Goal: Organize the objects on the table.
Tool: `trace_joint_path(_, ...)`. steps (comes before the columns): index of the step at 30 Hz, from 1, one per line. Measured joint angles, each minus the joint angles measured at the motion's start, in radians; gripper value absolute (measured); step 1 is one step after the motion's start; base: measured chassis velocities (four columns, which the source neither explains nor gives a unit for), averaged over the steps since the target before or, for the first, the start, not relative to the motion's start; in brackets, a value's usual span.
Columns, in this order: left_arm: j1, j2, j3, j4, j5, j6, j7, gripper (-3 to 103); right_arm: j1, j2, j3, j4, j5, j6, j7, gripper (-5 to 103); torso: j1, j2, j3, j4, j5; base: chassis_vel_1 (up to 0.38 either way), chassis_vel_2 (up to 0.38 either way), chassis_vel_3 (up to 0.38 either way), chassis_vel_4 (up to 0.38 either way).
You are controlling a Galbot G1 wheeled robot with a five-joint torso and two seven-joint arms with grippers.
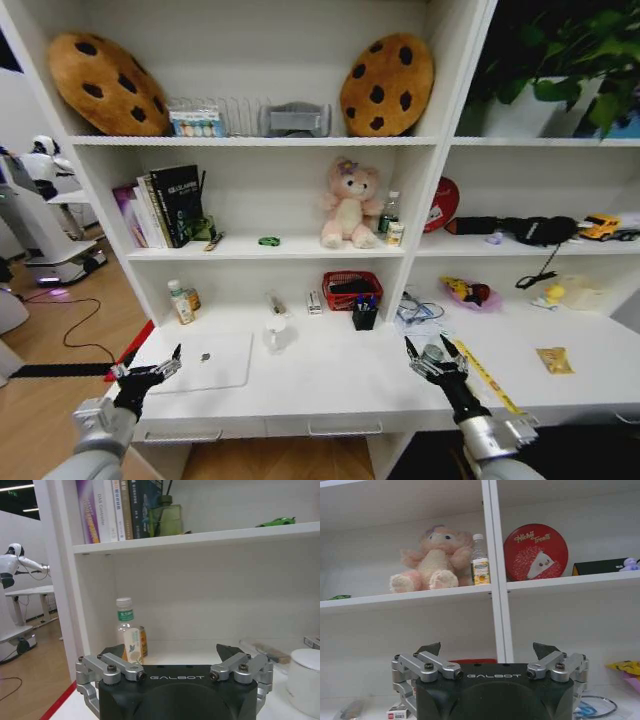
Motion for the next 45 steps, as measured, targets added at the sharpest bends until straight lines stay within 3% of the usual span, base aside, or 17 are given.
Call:
trace_joint_path(8, 0.000, 0.000, 0.000, 0.000, 0.000, 0.000, 0.000, 100, 0.039, -0.015, -0.035, -0.012, -0.022, 0.003, 0.006, 100, 0.000, 0.000, 0.000, 0.0005, 0.0004, -0.229, -0.233, 0.218, 0.217)
trace_joint_path(12, 0.000, 0.000, 0.000, 0.000, 0.000, 0.000, 0.000, 100, 0.047, -0.021, -0.040, -0.013, -0.021, -0.021, 0.037, 100, 0.000, 0.000, 0.000, -0.0004, 0.0000, -0.054, -0.033, 0.036, -0.010)
trace_joint_path(14, 0.000, 0.000, 0.000, 0.000, 0.000, 0.000, 0.000, 100, 0.057, -0.030, -0.045, -0.021, -0.015, -0.057, 0.062, 100, 0.000, 0.000, 0.000, 0.0002, -0.0016, 0.009, 0.056, -0.055, -0.046)
trace_joint_path(18, 0.000, 0.000, 0.000, 0.000, 0.000, 0.000, 0.000, 100, 0.079, -0.045, -0.066, -0.036, -0.028, -0.115, 0.108, 100, 0.000, 0.000, 0.000, 0.0007, -0.0005, 0.056, 0.081, -0.056, -0.052)
trace_joint_path(25, 0.000, 0.000, 0.000, 0.000, 0.000, 0.000, 0.000, 100, 0.107, -0.055, -0.110, -0.052, -0.038, -0.236, 0.203, 100, 0.000, 0.000, 0.000, -0.0001, -0.0006, 0.014, 0.015, -0.011, -0.013)
trace_joint_path(30, 0.000, 0.000, 0.000, 0.000, 0.000, 0.000, 0.000, 100, 0.177, -0.055, -0.149, -0.076, -0.048, -0.281, 0.257, 100, 0.000, 0.000, 0.000, 0.0006, -0.0006, 0.000, 0.000, 0.000, 0.000)
trace_joint_path(36, 0.000, 0.000, 0.000, 0.000, 0.000, 0.000, 0.000, 100, 0.207, -0.051, -0.167, -0.105, -0.082, -0.286, 0.245, 103, 0.000, 0.000, 0.000, 0.0002, -0.0006, 0.000, 0.000, 0.000, 0.000)
trace_joint_path(38, 0.000, 0.000, 0.000, 0.000, 0.000, 0.000, 0.000, 100, 0.209, -0.051, -0.168, -0.112, -0.089, -0.286, 0.235, 100, 0.000, 0.000, 0.000, 0.0002, -0.0004, 0.000, 0.000, 0.000, 0.000)
trace_joint_path(41, 0.000, 0.000, 0.000, 0.000, 0.000, 0.000, 0.000, 100, 0.206, -0.052, -0.169, -0.122, -0.105, -0.282, 0.219, 85, 0.000, 0.000, 0.000, 0.0002, -0.0005, 0.000, 0.000, 0.000, 0.000)
trace_joint_path(45, 0.000, 0.000, 0.000, 0.000, 0.000, 0.000, 0.000, 100, 0.198, -0.052, -0.168, -0.123, -0.109, -0.272, 0.213, 74, 0.000, 0.000, 0.000, 0.0001, -0.0005, 0.000, 0.000, 0.000, 0.000)
